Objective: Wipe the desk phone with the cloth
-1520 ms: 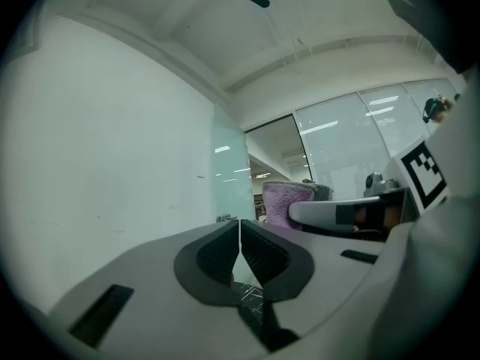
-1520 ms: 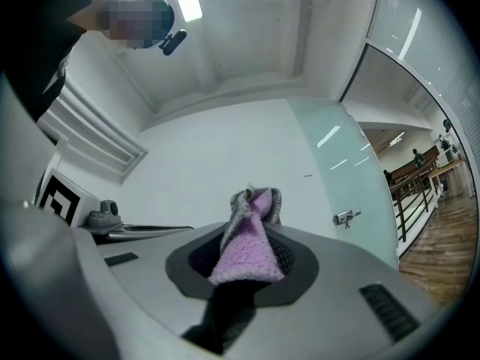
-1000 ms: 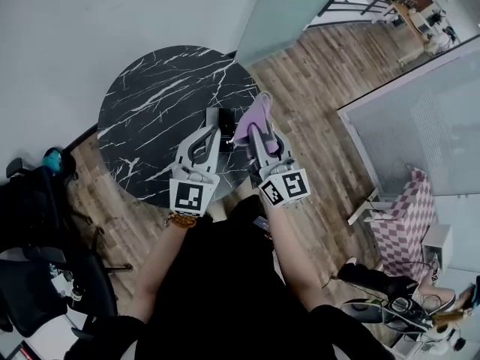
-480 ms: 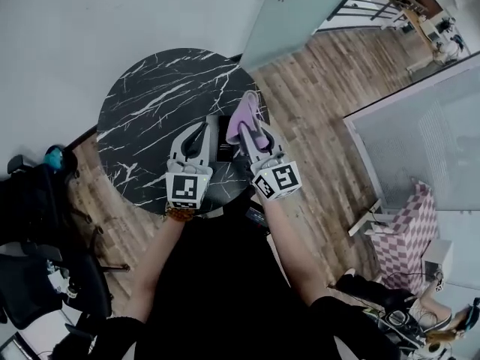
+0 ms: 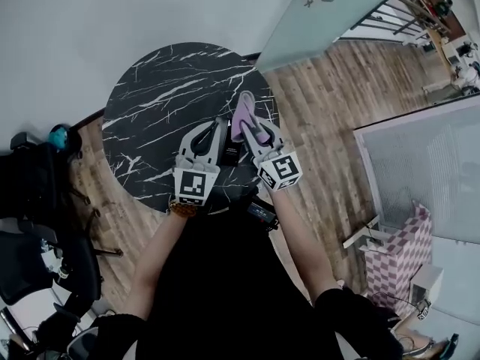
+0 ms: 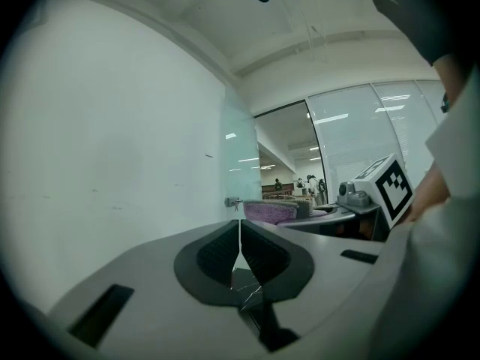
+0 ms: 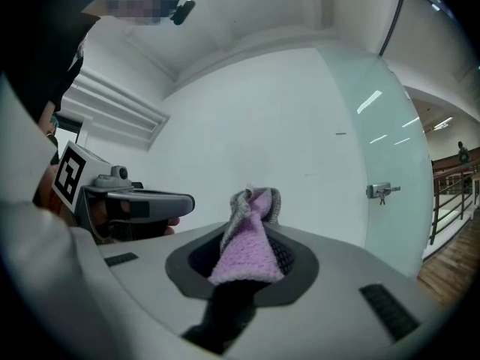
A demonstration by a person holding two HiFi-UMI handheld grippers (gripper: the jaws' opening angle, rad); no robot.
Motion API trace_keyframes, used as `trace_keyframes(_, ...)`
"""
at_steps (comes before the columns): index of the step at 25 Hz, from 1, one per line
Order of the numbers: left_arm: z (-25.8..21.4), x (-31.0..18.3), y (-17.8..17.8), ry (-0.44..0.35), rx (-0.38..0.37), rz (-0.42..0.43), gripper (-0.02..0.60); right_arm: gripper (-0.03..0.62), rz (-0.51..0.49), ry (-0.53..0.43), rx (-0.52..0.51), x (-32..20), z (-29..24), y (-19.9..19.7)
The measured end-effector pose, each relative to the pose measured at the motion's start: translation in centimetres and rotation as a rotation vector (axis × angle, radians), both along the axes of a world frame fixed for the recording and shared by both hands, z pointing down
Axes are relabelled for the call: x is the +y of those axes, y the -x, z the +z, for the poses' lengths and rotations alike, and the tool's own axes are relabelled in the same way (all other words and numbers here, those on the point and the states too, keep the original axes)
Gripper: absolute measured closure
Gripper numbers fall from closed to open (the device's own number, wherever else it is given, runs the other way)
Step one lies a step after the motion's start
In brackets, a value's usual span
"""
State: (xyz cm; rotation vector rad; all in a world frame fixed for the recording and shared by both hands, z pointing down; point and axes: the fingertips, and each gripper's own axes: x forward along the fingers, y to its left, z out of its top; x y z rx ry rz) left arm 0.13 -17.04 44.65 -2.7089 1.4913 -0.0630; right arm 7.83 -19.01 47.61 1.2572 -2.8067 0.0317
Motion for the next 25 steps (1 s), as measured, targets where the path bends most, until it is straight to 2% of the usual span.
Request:
trace_keyframes(17, 3.6, -0.4, 0.4, 0.102, -0.047, 0.035, 0.561, 0.519, -0.107, 0.086, 0.292, -3.9, 8.1, 1.4)
trace_keyframes(25, 4.8, -0.4, 0.8, 0.149, -0.038, 0.031, 0.561, 0.516, -0.122, 0.185, 0.397, -5.2, 13.1, 1.9)
